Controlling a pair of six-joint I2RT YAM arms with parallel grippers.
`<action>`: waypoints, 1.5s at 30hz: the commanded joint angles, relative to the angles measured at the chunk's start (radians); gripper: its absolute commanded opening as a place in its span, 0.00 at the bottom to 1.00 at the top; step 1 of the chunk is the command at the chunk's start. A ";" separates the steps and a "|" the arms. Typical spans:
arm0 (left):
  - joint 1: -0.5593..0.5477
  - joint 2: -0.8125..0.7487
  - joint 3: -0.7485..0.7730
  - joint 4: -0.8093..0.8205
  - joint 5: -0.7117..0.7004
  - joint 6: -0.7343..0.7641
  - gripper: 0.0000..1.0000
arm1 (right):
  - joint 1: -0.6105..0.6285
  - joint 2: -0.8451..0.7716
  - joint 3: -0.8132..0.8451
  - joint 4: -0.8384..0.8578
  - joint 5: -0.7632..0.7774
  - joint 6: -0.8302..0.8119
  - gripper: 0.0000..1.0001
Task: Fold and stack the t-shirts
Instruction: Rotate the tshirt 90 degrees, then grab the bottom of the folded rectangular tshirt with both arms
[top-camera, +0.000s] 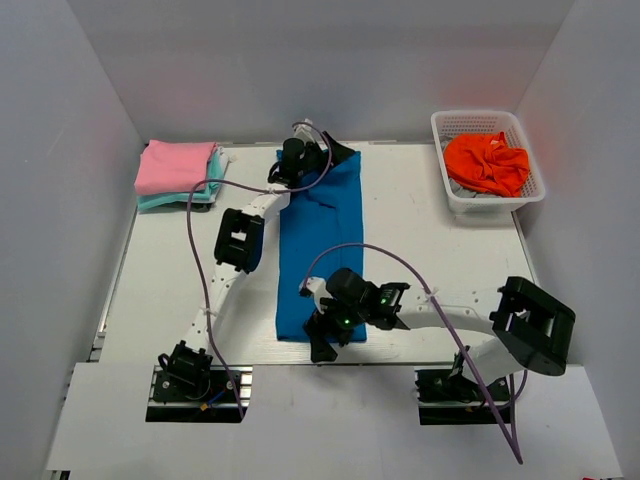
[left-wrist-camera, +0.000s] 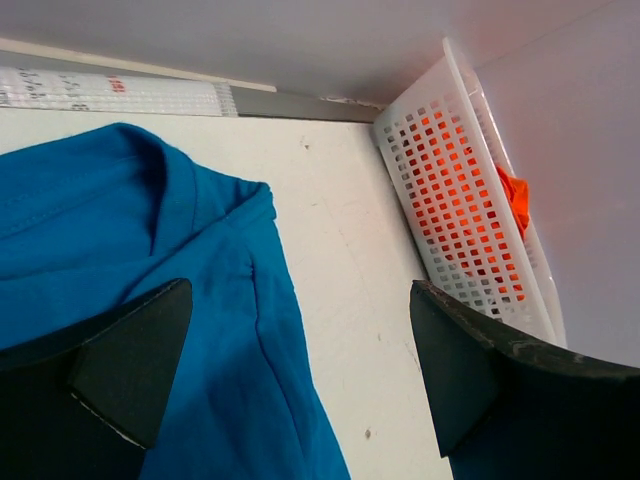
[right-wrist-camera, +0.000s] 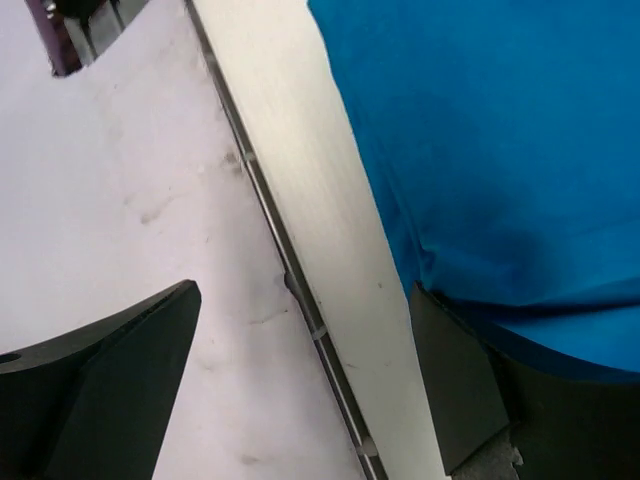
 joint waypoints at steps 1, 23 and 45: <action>-0.004 -0.013 0.025 -0.032 -0.058 0.028 1.00 | 0.014 -0.046 0.093 -0.058 0.098 -0.023 0.90; -0.124 -1.572 -1.608 -0.306 -0.133 0.247 1.00 | 0.000 -0.360 -0.109 -0.331 0.523 0.492 0.90; -0.256 -1.901 -2.181 -0.624 -0.147 0.116 0.61 | -0.012 -0.327 -0.246 -0.205 0.511 0.735 0.90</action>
